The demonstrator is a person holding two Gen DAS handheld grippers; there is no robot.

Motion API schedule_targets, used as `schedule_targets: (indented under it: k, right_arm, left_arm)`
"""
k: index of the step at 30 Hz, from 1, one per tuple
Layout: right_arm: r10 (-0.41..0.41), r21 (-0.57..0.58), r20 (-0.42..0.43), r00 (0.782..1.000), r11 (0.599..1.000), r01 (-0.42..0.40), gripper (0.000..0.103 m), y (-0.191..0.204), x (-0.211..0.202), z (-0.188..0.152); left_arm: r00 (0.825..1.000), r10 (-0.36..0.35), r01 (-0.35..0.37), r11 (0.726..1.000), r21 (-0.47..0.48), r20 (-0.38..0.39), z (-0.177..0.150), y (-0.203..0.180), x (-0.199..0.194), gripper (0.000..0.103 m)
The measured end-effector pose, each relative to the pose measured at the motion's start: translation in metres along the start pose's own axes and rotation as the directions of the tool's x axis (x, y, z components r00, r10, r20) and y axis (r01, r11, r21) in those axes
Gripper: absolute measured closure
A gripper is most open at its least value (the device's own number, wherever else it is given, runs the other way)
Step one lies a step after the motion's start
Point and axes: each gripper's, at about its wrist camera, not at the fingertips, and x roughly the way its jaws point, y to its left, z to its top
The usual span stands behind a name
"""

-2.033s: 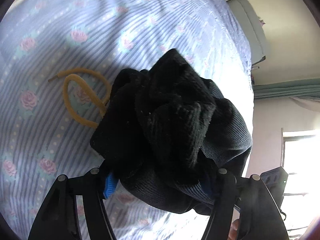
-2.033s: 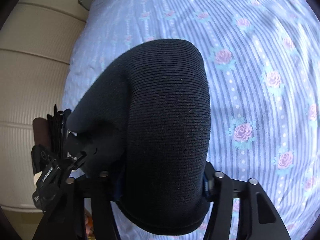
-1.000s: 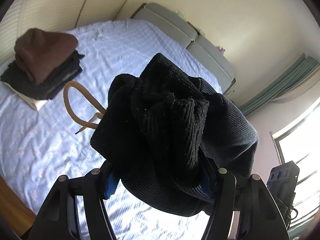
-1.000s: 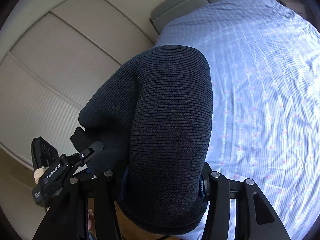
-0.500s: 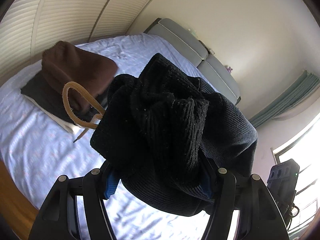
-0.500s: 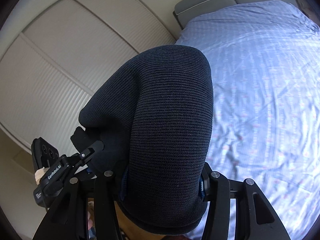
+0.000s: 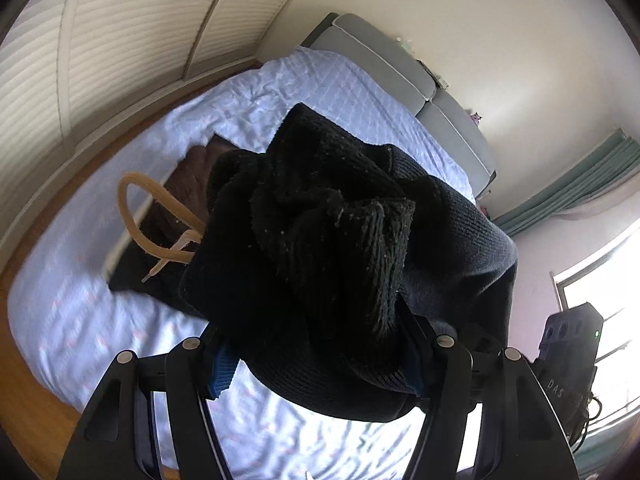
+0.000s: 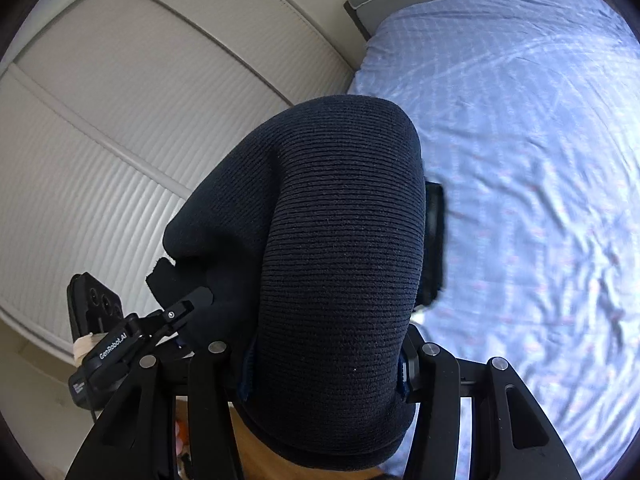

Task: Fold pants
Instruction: 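Carry the lifted bundle with both tools toward the stack of folded clothes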

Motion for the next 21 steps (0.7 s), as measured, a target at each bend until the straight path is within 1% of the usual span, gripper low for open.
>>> schedule_targets:
  k: [3,5,6,8,10,13,15,16,19,21]
  right_arm:
    - [0.005,-0.011,0.003,1.000,1.000,-0.005,0.051,0.021,0.023,0.017]
    - [0.008,-0.020,0.007,1.000,1.000,-0.008,0.051,0.028,0.032,0.026]
    - [0.009,-0.027,0.006,1.000,1.000,-0.009,0.051,0.034,0.037,0.025]
    - [0.009,-0.025,0.009,1.000,1.000,-0.009,0.051,0.038,0.057,0.036]
    - [0.001,-0.026,0.004,1.000,1.000,0.000,0.051,0.054,0.066,0.044]
    - [-0.025,-0.019,-0.016,1.000,1.000,0.024,0.051,0.050,0.093,0.058]
    - [-0.041,-0.013,-0.028,0.999,0.999,0.041,0.052,0.049,0.100,0.061]
    - [-0.051,-0.014,-0.033,0.998,0.999,0.050,0.052,0.045,0.109,0.068]
    - [-0.075,-0.013,-0.058,0.995,0.997,0.075,0.052,0.035,0.126,0.076]
    - [-0.106,-0.011,-0.084,0.991,0.994,0.106,0.052,0.025,0.141,0.082]
  left_arm:
    - [1.000,-0.009,0.009,0.999,0.031,0.004,0.027,0.012,0.004,0.038]
    - [1.000,-0.007,0.006,0.998,0.062,0.011,0.047,0.020,0.013,0.038]
    - [1.000,-0.006,0.006,0.997,0.076,0.008,0.055,0.026,0.017,0.038]
    - [1.000,-0.006,0.006,0.995,0.100,0.001,0.066,0.034,0.027,0.038]
    - [1.000,-0.008,0.010,0.993,0.121,-0.018,0.079,0.042,0.044,0.038]
    - [0.998,-0.010,0.016,0.994,0.108,-0.054,0.089,0.050,0.064,0.038]
    - [0.998,-0.011,0.017,0.995,0.095,-0.066,0.093,0.058,0.079,0.037]
    - [0.997,-0.010,0.017,0.996,0.090,-0.071,0.093,0.059,0.082,0.037]
    - [0.993,-0.011,0.013,1.000,0.016,-0.119,0.096,0.075,0.103,0.037]
    - [0.989,-0.010,0.009,1.000,-0.008,-0.145,0.094,0.080,0.112,0.035]
